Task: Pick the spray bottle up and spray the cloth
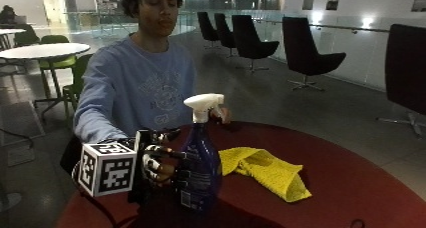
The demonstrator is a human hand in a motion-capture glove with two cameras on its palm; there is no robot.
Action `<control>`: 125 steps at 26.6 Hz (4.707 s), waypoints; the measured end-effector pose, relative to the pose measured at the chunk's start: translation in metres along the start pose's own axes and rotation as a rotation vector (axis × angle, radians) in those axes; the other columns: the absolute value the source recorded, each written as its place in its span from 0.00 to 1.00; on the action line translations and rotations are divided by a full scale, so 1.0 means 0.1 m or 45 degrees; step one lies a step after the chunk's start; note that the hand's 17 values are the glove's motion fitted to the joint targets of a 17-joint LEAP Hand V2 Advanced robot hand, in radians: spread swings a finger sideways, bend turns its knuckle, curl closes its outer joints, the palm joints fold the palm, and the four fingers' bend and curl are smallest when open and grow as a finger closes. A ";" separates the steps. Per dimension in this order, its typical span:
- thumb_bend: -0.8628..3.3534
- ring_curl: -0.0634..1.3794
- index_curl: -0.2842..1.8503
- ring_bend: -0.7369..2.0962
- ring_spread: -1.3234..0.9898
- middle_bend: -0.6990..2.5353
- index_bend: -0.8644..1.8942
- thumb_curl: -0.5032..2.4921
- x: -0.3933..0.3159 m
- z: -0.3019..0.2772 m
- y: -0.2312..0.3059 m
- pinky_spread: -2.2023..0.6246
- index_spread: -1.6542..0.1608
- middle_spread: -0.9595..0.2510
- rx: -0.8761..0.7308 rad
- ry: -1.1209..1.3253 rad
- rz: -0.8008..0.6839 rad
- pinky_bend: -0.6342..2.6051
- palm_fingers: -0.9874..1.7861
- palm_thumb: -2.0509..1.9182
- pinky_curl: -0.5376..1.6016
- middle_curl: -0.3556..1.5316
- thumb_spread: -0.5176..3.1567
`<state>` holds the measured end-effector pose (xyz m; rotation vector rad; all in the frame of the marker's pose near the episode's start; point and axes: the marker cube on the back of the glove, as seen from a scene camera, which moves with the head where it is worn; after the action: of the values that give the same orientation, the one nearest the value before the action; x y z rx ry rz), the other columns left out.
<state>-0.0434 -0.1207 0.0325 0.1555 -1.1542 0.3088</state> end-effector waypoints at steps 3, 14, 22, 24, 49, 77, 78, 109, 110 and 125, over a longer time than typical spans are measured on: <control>0.22 0.26 0.24 0.38 0.57 0.28 0.35 0.26 0.01 0.10 -0.10 0.84 0.70 0.76 0.016 -0.005 0.001 0.30 0.56 0.67 0.41 0.37 0.45; 0.21 0.26 0.23 0.38 0.58 0.30 0.34 0.28 -0.07 0.35 -0.40 0.85 0.70 0.77 0.251 0.073 -0.079 0.32 0.56 0.70 0.42 0.39 0.42; 0.22 0.28 0.22 0.44 0.56 0.29 0.35 0.31 -0.13 0.40 -0.41 0.85 0.73 0.76 0.428 0.203 -0.143 0.33 0.64 0.75 0.42 0.39 0.40; 0.22 0.29 0.22 0.44 0.56 0.29 0.35 0.31 -0.18 0.38 -0.41 0.85 0.74 0.75 0.385 0.218 -0.139 0.33 0.66 0.75 0.42 0.39 0.40; 0.20 0.30 0.22 0.46 0.56 0.29 0.34 0.36 -0.76 0.43 -0.50 0.82 0.75 0.75 -0.435 0.939 0.027 0.33 0.70 0.76 0.43 0.41 0.37; 0.20 0.30 0.20 0.46 0.56 0.29 0.34 0.39 -0.85 0.66 -0.62 0.81 0.74 0.76 -0.634 1.282 0.225 0.33 0.69 0.77 0.43 0.41 0.35; 0.20 0.30 0.20 0.46 0.56 0.30 0.33 0.39 -0.85 0.66 -0.62 0.81 0.74 0.76 -0.636 1.285 0.229 0.33 0.69 0.77 0.43 0.41 0.35; 0.20 0.30 0.20 0.46 0.56 0.30 0.34 0.40 -0.91 0.84 -0.60 0.80 0.74 0.77 -0.633 1.270 0.174 0.34 0.69 0.76 0.43 0.42 0.35; 0.20 0.30 0.20 0.46 0.56 0.30 0.34 0.40 -0.94 0.86 -0.58 0.80 0.74 0.77 -0.622 1.218 0.150 0.34 0.69 0.76 0.43 0.42 0.35; 0.20 0.30 0.20 0.46 0.56 0.30 0.34 0.40 -1.52 1.70 -0.31 0.80 0.74 0.77 -0.363 0.145 -0.319 0.34 0.70 0.76 0.43 0.42 0.35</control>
<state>-0.2380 -0.2213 -0.0377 0.0299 -1.0408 -0.0691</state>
